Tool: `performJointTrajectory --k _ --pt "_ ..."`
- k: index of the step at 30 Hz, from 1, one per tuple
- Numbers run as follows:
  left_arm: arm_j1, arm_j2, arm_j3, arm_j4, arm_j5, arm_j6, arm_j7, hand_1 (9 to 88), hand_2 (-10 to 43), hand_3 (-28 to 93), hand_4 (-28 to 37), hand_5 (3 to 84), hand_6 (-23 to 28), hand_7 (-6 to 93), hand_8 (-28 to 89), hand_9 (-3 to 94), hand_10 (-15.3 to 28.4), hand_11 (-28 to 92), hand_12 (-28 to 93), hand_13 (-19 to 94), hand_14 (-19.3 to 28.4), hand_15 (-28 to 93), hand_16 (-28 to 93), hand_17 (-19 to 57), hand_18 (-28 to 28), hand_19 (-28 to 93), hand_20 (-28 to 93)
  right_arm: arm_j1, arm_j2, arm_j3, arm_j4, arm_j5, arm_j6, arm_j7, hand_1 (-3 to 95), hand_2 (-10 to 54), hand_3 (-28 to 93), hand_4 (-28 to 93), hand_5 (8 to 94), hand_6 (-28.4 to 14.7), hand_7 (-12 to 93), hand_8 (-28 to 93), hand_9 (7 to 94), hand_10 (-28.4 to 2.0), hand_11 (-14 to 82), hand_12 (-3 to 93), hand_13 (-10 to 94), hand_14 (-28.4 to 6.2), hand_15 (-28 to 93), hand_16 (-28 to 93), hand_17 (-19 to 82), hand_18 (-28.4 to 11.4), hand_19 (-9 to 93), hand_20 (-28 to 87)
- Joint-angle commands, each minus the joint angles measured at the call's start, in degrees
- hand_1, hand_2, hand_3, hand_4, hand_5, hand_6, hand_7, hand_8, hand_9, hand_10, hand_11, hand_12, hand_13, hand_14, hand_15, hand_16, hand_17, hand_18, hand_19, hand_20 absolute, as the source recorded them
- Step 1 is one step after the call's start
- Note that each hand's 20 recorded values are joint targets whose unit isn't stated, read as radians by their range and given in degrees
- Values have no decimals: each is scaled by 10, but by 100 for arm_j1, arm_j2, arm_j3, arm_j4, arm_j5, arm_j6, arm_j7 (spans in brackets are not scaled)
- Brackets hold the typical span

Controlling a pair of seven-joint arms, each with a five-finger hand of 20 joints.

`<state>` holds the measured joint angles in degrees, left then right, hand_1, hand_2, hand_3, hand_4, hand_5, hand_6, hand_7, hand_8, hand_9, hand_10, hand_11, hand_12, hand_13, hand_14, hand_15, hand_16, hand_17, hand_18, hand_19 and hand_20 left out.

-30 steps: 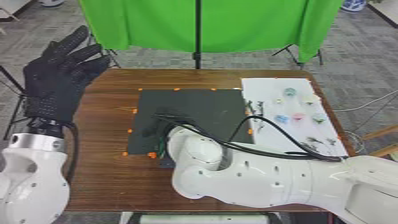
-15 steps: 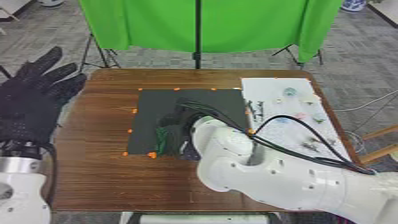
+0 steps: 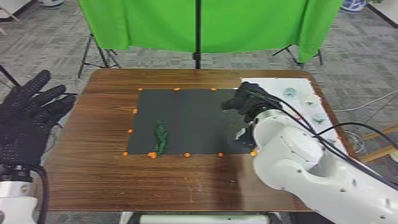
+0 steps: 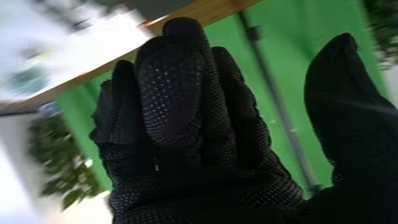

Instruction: Arrange flowers

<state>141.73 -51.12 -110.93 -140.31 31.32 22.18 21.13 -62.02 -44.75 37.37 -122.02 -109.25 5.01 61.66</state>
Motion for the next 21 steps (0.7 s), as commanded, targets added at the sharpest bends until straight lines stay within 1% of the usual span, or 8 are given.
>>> performJointTrajectory --k 1,4,5,8,14,15,16,21 --pt "32 -76 31 37 -40 64 -60 205 90 769 -283 347 91 127 -89 298 196 263 105 239 272 513 -101 -65 239 642 73 -1248 681 840 -251 -1020 168 541 321 -23 701 -226 590 -88 126 -100 695 -210 199 149 716 -134 686 157 452 -228 932 162" --pt "33 -100 29 30 -23 95 -79 205 90 769 -283 347 90 127 -89 297 196 262 105 239 272 512 -101 -65 239 641 73 -1851 830 1393 -411 -1264 122 757 322 -24 703 -224 580 -93 121 -100 683 -215 195 149 713 -139 687 156 461 -225 932 162" --pt "110 -99 17 5 -50 133 2 206 90 769 -283 347 91 127 -89 297 196 262 105 240 272 512 -101 -65 239 641 73 -1983 867 1575 -438 -1179 88 737 322 -26 704 -223 574 -97 118 -100 681 -218 196 150 712 -140 687 156 464 -223 932 163" --pt "104 -117 22 8 -32 114 -50 205 90 769 -283 347 91 127 -89 298 196 262 105 240 272 513 -100 -65 239 641 73 -2458 1031 2047 -516 -1237 -20 838 322 -27 705 -222 569 -104 111 -96 679 -221 198 150 711 -142 690 154 467 -222 932 166" --pt "126 -114 30 -5 -33 148 -22 205 90 769 -283 347 91 127 -89 298 195 264 106 240 272 513 -101 -65 239 641 73 -3524 1175 3074 -767 -1067 -462 953 325 -33 703 -223 557 -108 102 -93 688 -223 205 152 716 -144 693 150 482 -219 932 182" --pt "114 -126 26 5 -25 129 -49 205 90 769 -283 348 91 127 -89 298 195 263 105 240 272 513 -101 -65 239 640 73 -3697 1156 3245 -808 -1005 -560 986 325 -34 703 -223 557 -108 101 -92 690 -224 205 152 716 -145 693 149 484 -219 932 184" --pt "181 -125 13 -18 -51 162 15 205 90 769 -283 348 91 127 -89 298 196 263 105 240 272 513 -100 -65 239 640 73 -3774 1137 3324 -806 -968 -645 1009 325 -35 703 -223 555 -109 99 -92 692 -225 205 151 718 -145 693 149 486 -219 932 186" --pt "179 -143 29 -7 -46 149 0 205 90 769 -283 348 91 126 -89 299 196 264 105 240 272 511 -100 -65 239 640 73 -4333 1030 3855 -856 -681 -1012 1173 328 -37 699 -222 550 -116 87 -90 701 -228 202 150 725 -147 692 148 496 -220 932 196"
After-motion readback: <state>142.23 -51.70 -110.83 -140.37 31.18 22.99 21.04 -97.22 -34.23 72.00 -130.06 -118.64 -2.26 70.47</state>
